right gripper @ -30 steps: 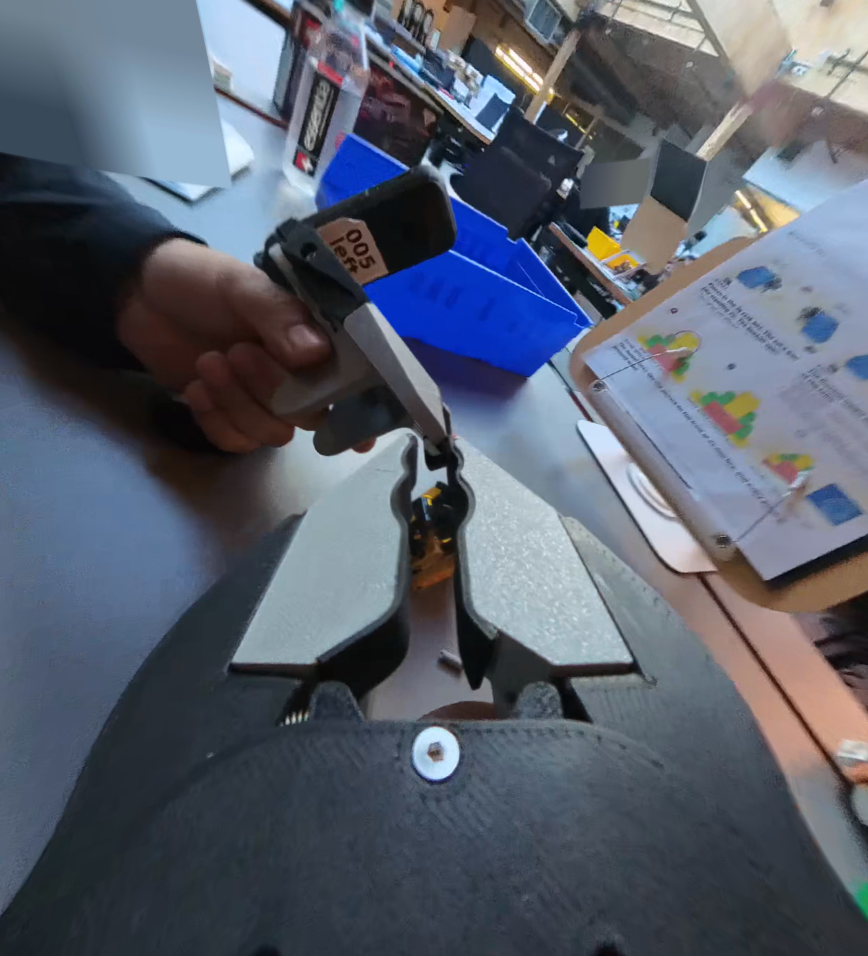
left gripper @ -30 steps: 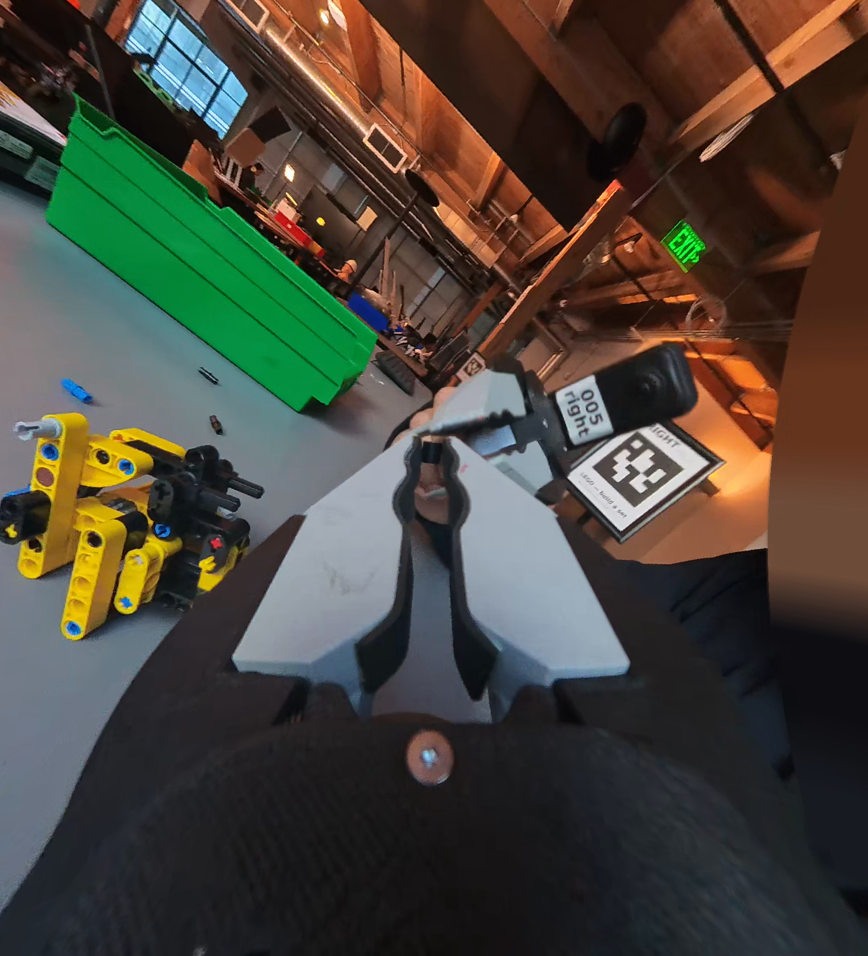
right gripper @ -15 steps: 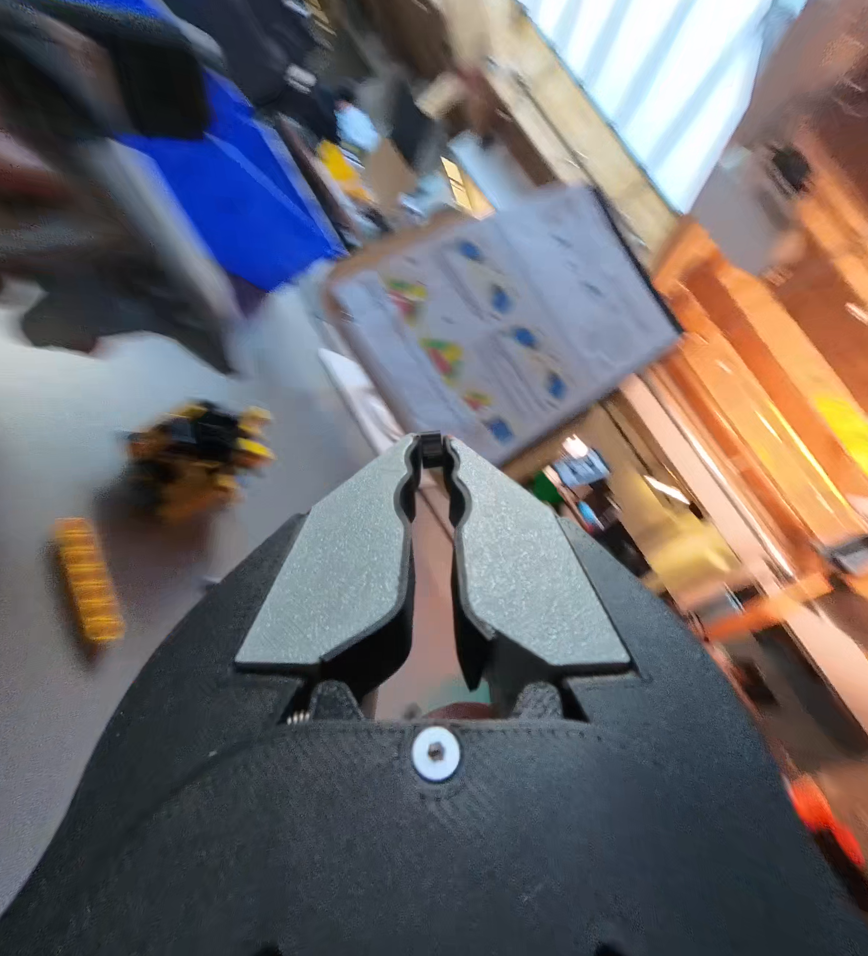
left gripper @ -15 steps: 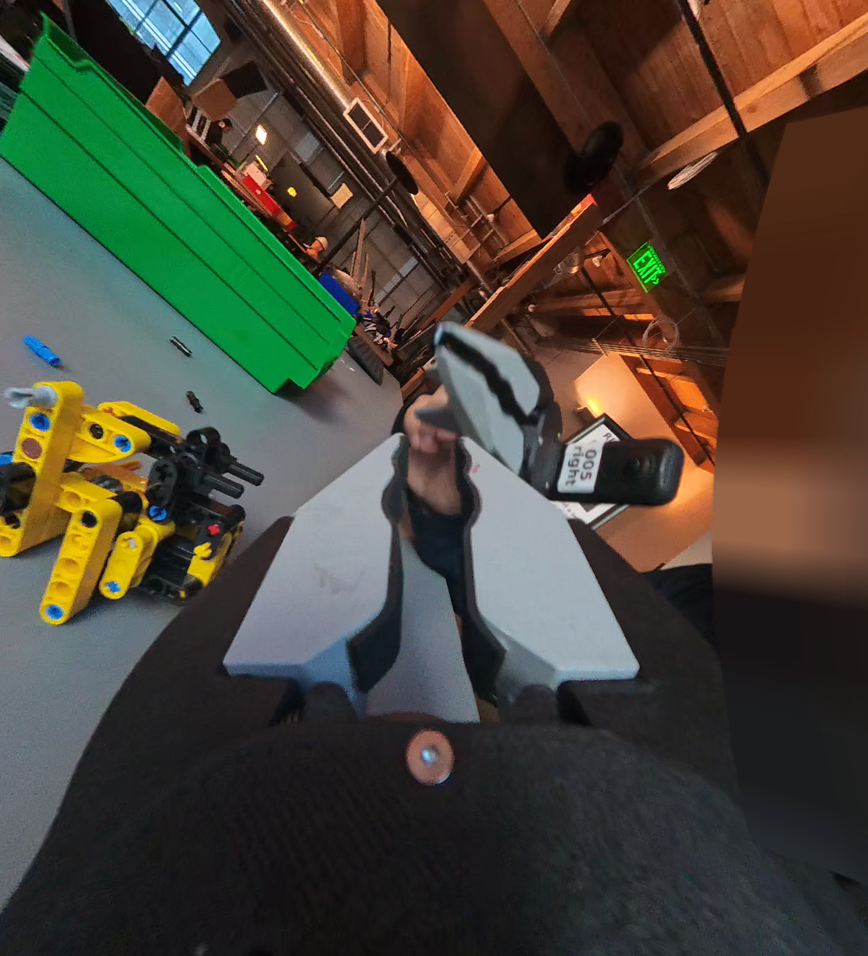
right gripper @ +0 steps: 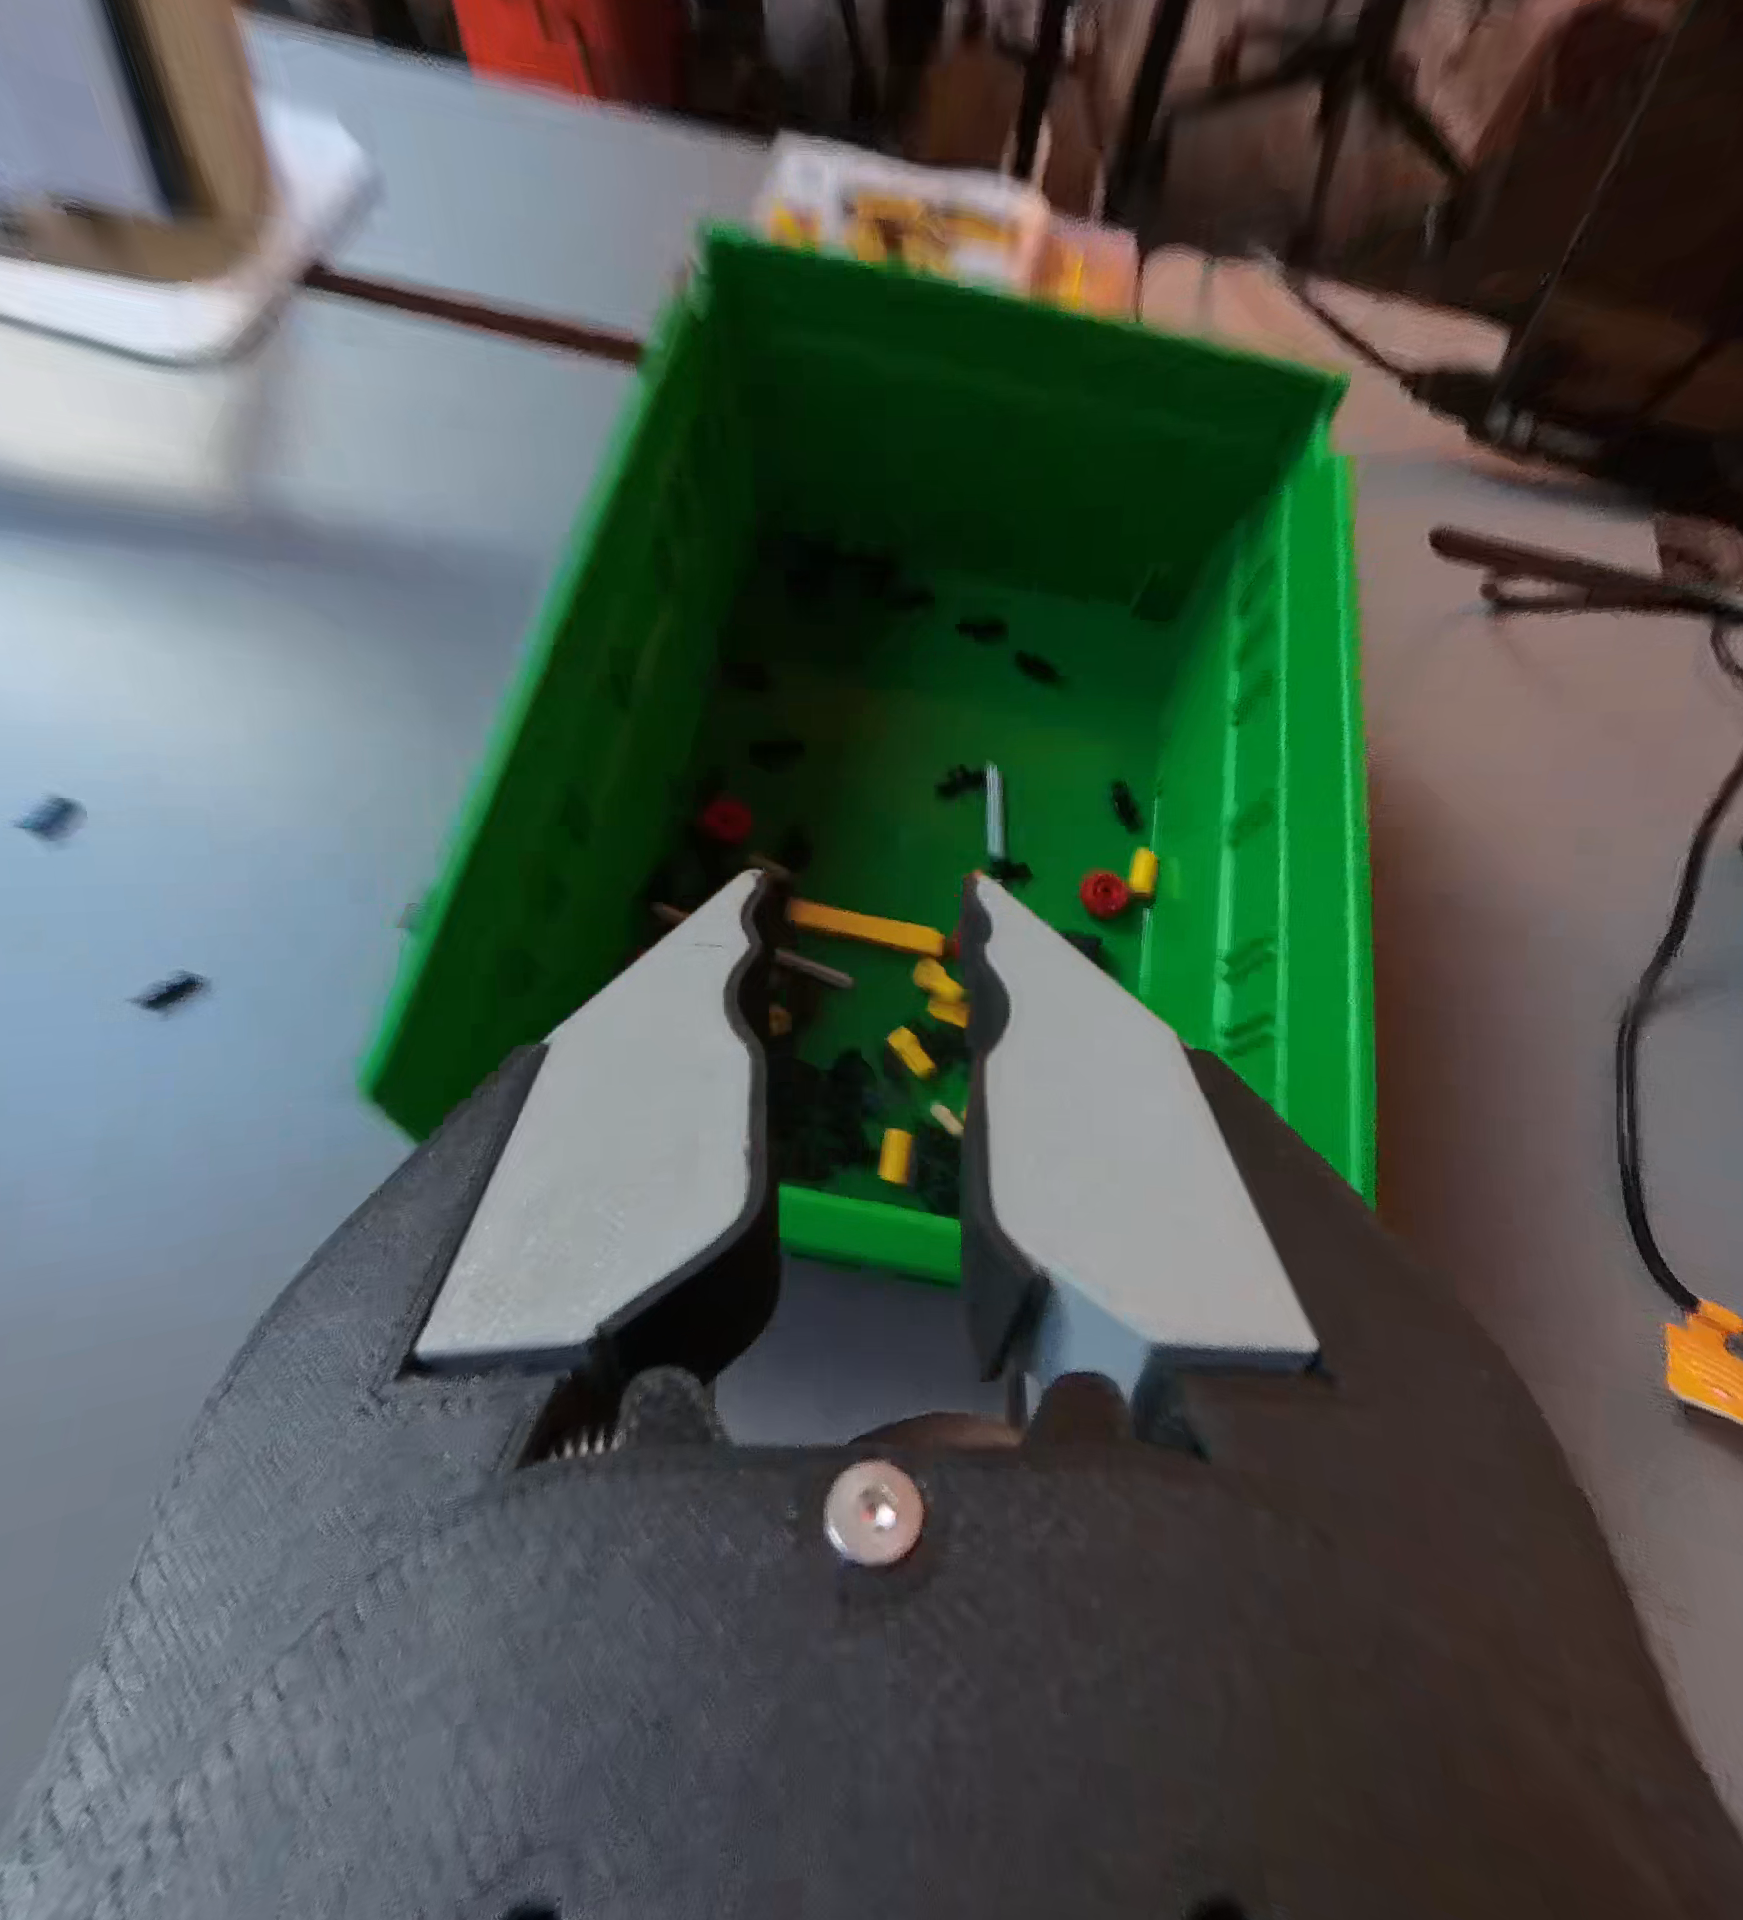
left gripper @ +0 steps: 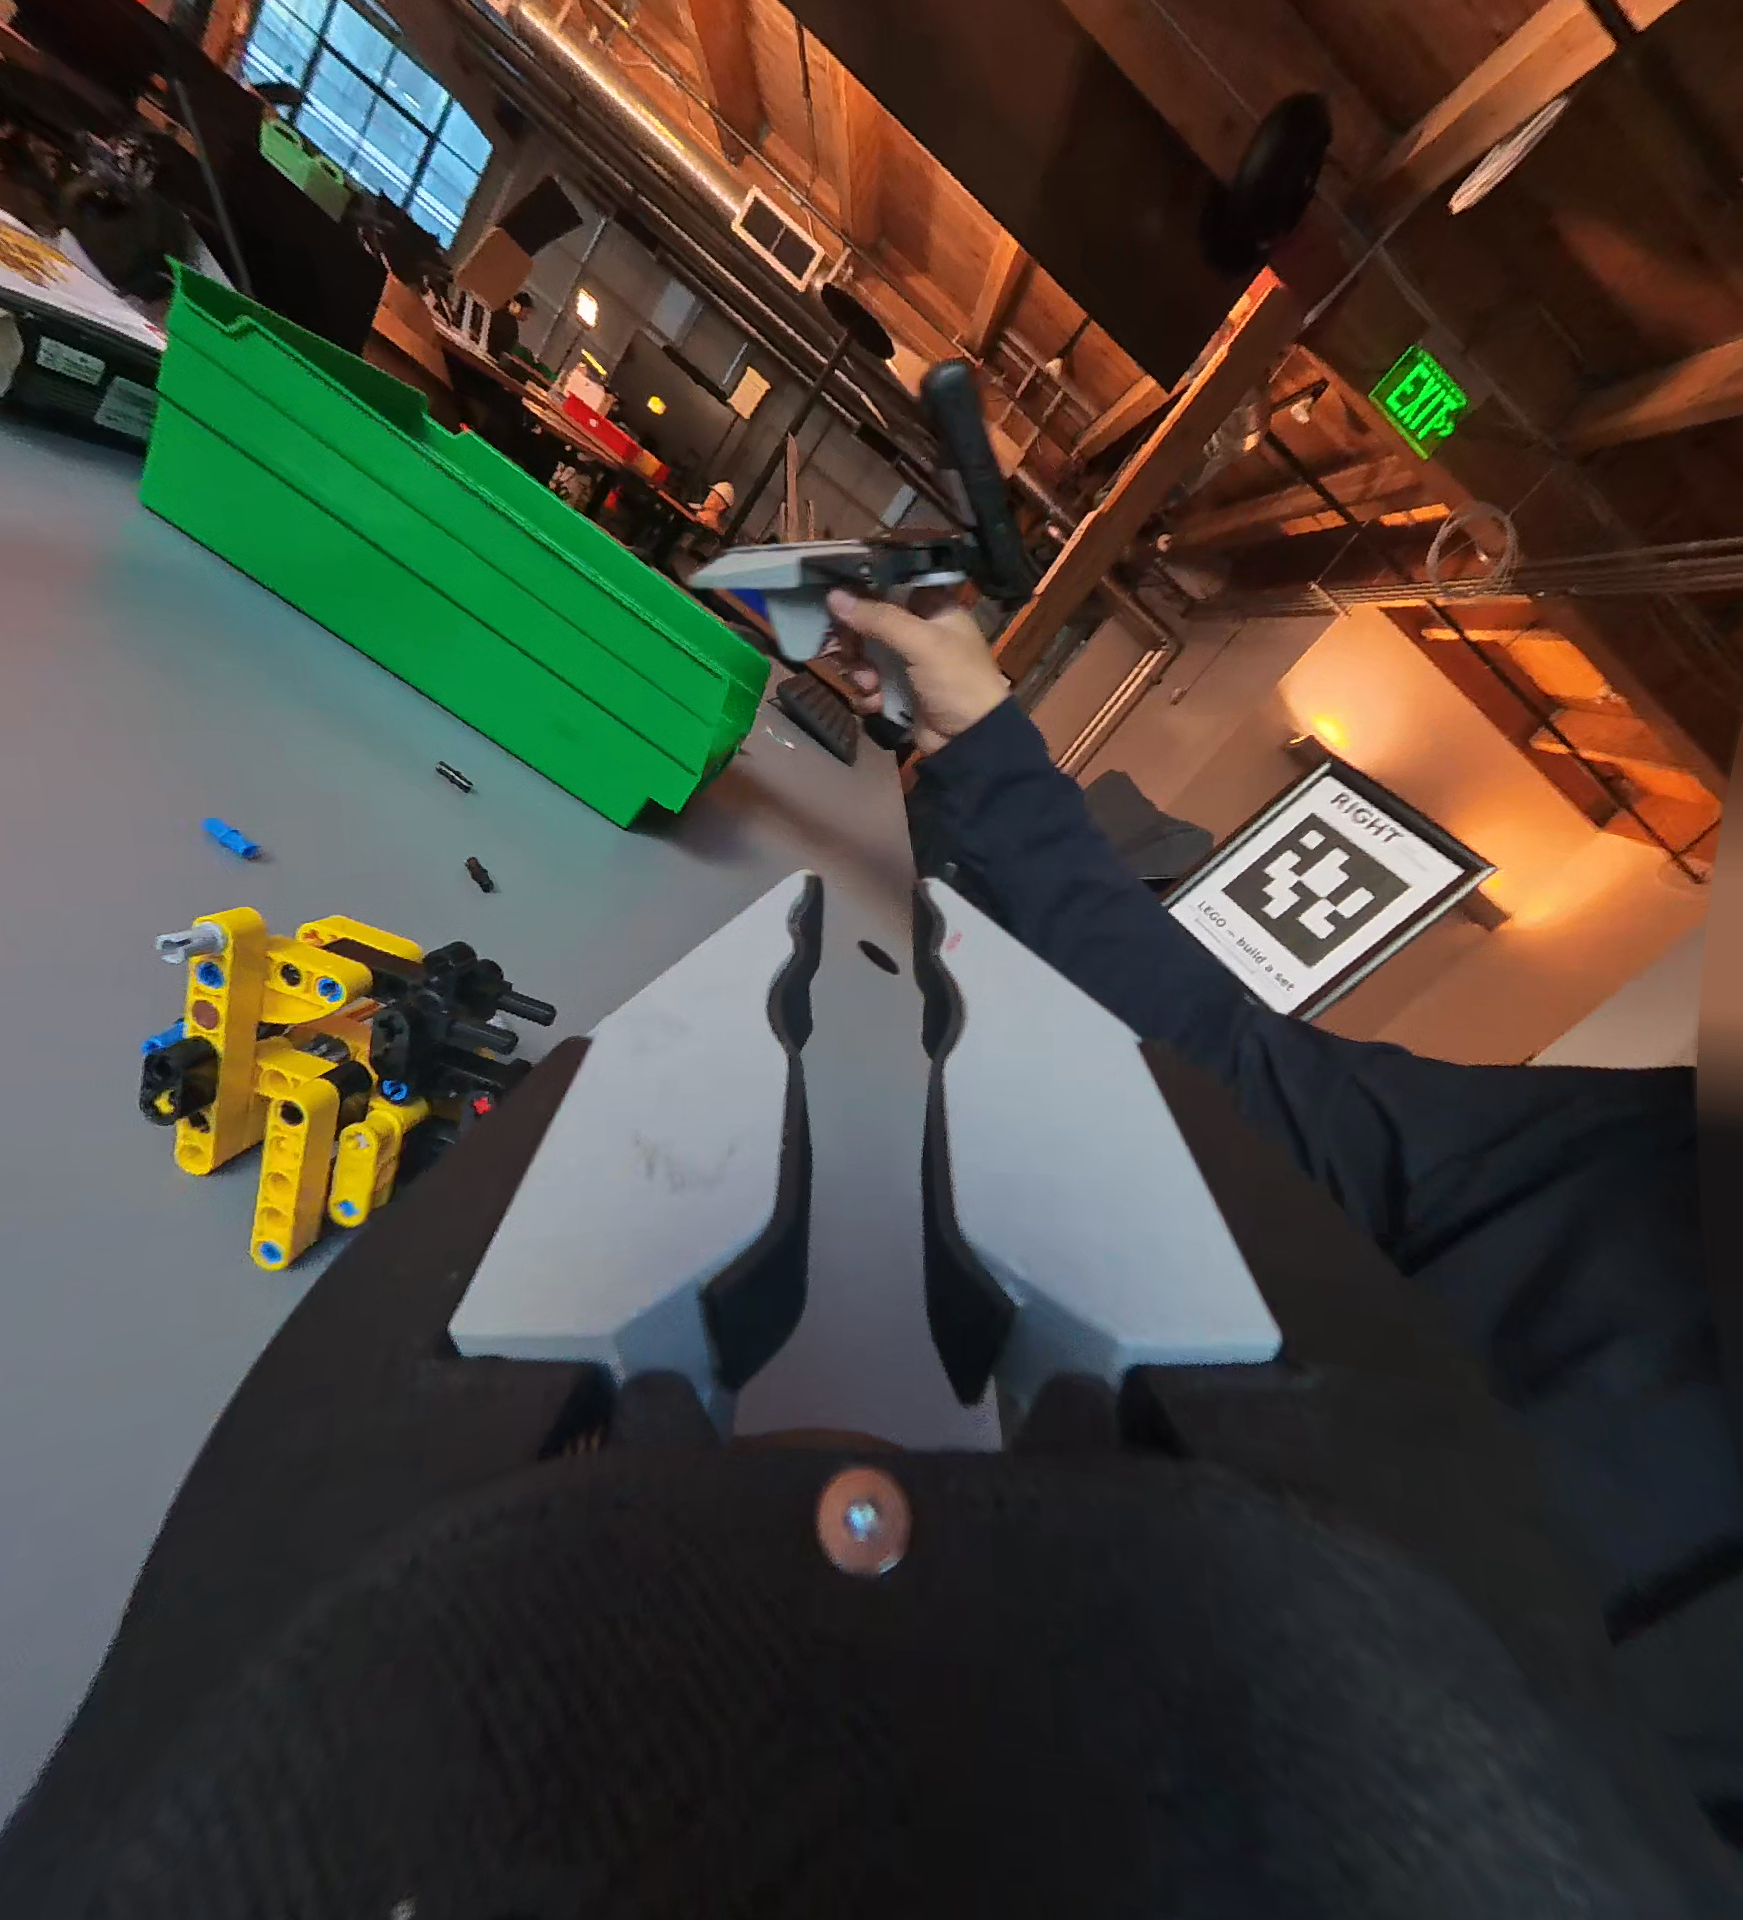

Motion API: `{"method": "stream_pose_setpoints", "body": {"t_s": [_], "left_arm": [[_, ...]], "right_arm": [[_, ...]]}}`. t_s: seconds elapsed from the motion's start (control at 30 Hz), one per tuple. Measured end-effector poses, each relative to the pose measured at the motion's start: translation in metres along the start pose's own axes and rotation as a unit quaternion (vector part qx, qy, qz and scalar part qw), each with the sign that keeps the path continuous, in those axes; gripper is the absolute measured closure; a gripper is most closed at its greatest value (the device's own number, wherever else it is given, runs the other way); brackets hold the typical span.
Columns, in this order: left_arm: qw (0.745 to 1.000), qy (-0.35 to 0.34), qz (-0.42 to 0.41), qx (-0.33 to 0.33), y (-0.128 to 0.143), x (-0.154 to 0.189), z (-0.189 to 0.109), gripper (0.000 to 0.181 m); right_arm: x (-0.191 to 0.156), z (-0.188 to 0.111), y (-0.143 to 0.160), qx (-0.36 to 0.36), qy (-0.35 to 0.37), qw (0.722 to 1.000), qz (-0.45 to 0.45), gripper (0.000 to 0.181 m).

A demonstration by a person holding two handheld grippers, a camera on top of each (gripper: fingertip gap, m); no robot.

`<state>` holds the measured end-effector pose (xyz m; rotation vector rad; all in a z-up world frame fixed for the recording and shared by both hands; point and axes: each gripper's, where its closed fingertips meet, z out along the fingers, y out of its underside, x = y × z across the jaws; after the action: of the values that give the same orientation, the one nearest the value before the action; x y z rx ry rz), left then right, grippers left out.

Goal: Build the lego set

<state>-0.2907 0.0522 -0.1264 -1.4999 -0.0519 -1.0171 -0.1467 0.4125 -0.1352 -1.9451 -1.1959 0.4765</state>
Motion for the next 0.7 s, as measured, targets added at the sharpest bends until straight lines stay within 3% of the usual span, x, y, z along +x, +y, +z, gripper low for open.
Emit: {"method": "stream_pose_setpoints", "body": {"t_s": [0.03,0.13,0.2,0.27,0.33,0.43,0.53,0.63,0.7], "left_arm": [[1.000,-0.009,0.010,-0.001,0.000,-0.001,-0.001,0.165],[0.997,-0.050,0.056,-0.014,0.000,-0.009,-0.003,0.162],[0.991,-0.085,0.104,-0.023,0.001,-0.016,-0.005,0.161],[0.979,-0.116,0.164,-0.027,0.000,-0.019,-0.008,0.167],[0.969,-0.137,0.204,-0.024,-0.003,-0.020,-0.010,0.172],[0.966,-0.152,0.208,-0.031,-0.003,-0.024,-0.011,0.156],[0.965,-0.163,0.203,-0.031,-0.005,-0.029,-0.013,0.157],[0.962,-0.179,0.200,-0.039,-0.005,-0.033,-0.014,0.147],[0.958,-0.184,0.213,-0.052,-0.001,-0.034,-0.012,0.146]], "right_arm": [[-0.014,-0.009,-0.009,0.033,-0.014,0.999,-0.001,0.149],[-0.088,-0.026,-0.019,0.091,-0.102,0.990,-0.039,0.154],[-0.141,-0.015,0.000,0.055,-0.160,0.984,-0.060,0.153],[-0.168,0.010,0.021,0.020,-0.155,0.985,-0.076,0.152],[-0.163,0.040,0.035,-0.007,-0.082,0.993,-0.089,0.151],[-0.144,0.073,0.038,-0.012,0.001,0.996,-0.089,0.157],[-0.153,0.085,0.034,-0.013,-0.013,0.997,-0.069,0.159],[-0.158,0.093,0.041,-0.030,-0.011,0.997,-0.070,0.145],[-0.159,0.095,0.043,-0.034,-0.016,0.997,-0.062,0.154]]}}
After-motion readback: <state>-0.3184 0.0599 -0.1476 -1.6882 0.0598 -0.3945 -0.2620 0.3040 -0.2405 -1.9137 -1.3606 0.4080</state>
